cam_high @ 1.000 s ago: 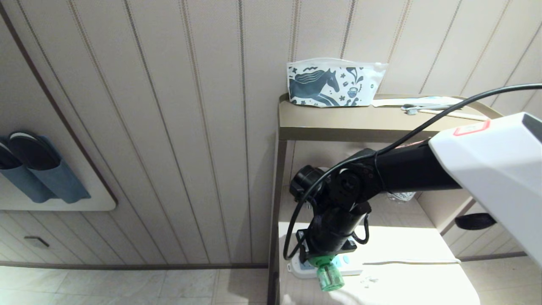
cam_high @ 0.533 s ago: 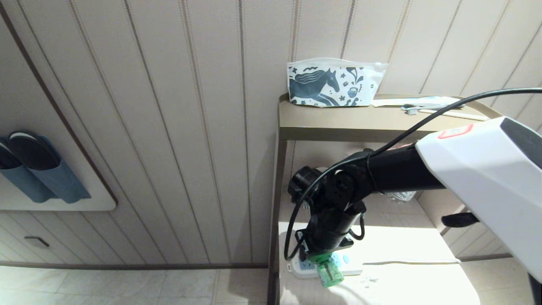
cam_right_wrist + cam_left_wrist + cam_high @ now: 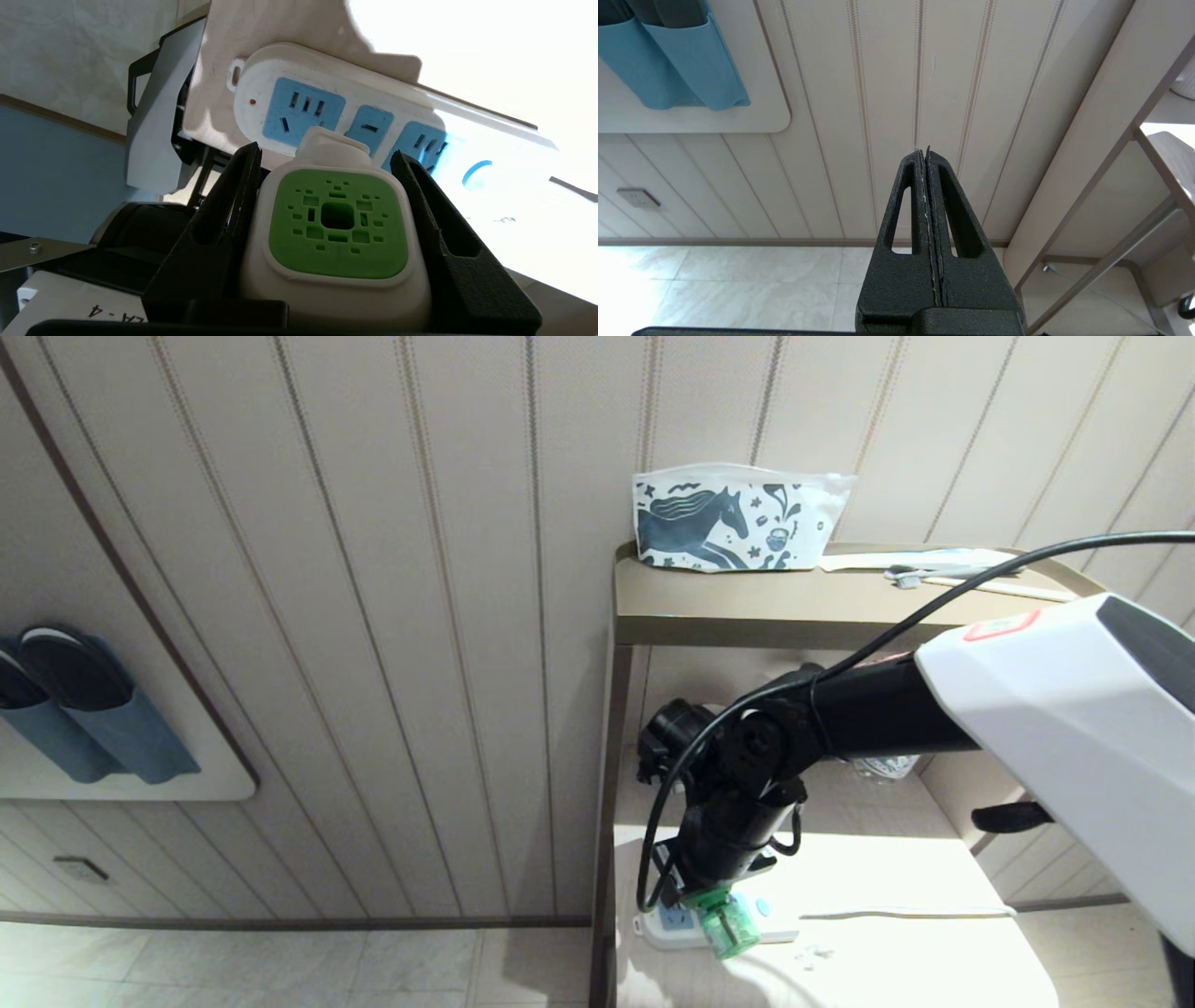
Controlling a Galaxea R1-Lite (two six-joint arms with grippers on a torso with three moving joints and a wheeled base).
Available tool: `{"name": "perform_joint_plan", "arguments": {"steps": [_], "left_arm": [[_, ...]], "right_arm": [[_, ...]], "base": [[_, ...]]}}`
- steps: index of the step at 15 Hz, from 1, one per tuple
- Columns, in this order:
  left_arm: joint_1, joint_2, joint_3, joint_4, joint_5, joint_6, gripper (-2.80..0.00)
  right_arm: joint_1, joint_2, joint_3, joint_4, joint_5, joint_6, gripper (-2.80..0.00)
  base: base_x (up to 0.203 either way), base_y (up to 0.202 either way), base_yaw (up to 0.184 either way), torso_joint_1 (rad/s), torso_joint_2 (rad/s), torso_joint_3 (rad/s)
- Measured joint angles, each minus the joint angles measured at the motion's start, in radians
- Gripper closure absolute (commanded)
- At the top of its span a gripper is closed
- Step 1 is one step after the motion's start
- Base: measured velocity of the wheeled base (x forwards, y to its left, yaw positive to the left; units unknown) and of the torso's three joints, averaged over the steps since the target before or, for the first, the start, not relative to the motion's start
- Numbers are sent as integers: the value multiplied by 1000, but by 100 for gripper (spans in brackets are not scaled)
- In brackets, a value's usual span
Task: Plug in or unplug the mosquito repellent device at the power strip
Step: Insert the plug into the socket
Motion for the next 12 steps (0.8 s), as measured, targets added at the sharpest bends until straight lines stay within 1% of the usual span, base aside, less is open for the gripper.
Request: {"name": "perform_joint_plan", "arguments": {"steps": [2,12], "left_arm": [[0,0,0,0,0,0,0],[0,0,0,0,0,0,0]], "right_arm": [[4,3,1,-24,3,-2,0],[21,27,9,-30,2,-10,0]], "base": [[0,0,0,0,0,0],[0,0,0,0,0,0]]}}
